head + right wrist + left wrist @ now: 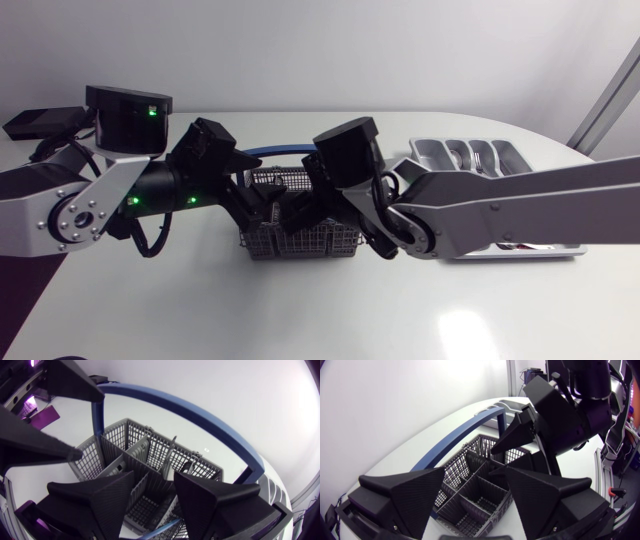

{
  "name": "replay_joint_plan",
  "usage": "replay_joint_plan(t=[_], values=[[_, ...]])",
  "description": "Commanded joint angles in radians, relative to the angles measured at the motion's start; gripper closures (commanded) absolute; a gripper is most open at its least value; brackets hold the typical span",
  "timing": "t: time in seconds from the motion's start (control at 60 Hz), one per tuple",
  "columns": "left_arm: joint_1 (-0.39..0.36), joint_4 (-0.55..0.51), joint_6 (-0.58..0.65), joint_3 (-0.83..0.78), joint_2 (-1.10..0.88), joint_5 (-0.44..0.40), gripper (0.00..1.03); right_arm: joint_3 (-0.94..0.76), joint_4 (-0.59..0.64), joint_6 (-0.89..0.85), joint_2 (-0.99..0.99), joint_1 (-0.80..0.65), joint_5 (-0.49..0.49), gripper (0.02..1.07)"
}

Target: Unload the cutlery basket into the drawer organizer.

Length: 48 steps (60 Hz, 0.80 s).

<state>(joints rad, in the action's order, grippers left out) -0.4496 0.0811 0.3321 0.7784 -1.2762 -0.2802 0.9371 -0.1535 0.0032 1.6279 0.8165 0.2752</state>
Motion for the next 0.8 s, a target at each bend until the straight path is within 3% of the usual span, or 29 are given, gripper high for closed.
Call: replay_joint_plan(t=[0.0,0.25,0.417,0.517,0.783], values=[[0.009,0.009,-0.018,-0.03,-0.018,-0.011,0.18,0.042,-0.027,0.032,0.038,0.003,0.041,0.48],[0.014,0.032,-0.01,-0.041,-0.025,-0.017,0.18,0.088,-0.07,0.032,0.124,-0.01,0.121,0.48],[0.014,0.048,-0.008,-0.056,-0.025,-0.025,0.18,0.097,-0.101,0.024,0.147,-0.01,0.151,0.74],[0.014,0.051,-0.008,-0.06,-0.025,-0.027,0.18,0.101,-0.123,0.012,0.162,-0.01,0.18,0.96],[0.005,0.059,-0.005,-0.067,-0.018,-0.025,0.18,0.037,-0.196,-0.026,0.13,0.001,0.203,1.01]])
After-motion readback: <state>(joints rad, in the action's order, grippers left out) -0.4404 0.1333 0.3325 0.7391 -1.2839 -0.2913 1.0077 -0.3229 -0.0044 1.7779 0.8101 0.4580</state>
